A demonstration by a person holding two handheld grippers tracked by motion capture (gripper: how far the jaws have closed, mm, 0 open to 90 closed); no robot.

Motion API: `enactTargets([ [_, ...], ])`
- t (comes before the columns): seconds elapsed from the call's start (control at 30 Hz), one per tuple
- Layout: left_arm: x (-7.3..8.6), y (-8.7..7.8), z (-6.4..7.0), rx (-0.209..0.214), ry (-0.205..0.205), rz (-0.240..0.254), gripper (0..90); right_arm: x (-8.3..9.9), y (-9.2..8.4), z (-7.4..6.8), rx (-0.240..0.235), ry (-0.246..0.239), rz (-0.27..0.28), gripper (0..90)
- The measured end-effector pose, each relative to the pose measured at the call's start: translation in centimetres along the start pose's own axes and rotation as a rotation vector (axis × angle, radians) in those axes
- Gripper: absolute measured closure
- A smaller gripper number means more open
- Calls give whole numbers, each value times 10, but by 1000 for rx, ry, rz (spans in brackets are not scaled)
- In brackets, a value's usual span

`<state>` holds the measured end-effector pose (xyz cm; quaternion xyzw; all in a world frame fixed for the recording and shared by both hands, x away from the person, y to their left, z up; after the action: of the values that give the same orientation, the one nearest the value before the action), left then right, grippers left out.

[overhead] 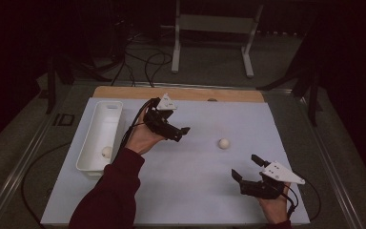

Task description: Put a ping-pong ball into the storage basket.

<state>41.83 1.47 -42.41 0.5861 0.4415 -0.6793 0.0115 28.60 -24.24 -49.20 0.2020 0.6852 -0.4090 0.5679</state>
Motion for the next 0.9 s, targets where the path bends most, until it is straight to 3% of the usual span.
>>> enactTargets([
  [0.9, -19, 28, 17, 58, 39, 10, 10, -2, -1, -1, -1, 2, 6, 82],
])
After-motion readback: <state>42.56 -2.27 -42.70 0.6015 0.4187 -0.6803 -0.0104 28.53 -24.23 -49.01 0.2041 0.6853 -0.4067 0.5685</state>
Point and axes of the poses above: each handheld gripper's, and its own axes: y roughly forward along the jaws, x roughly out of its underside, z roughly to its right, the point moved 7 cm from there along y, roughly forward along the jaws, and after that the axes turned 3 degrees about -x, right-handed, at the moved point
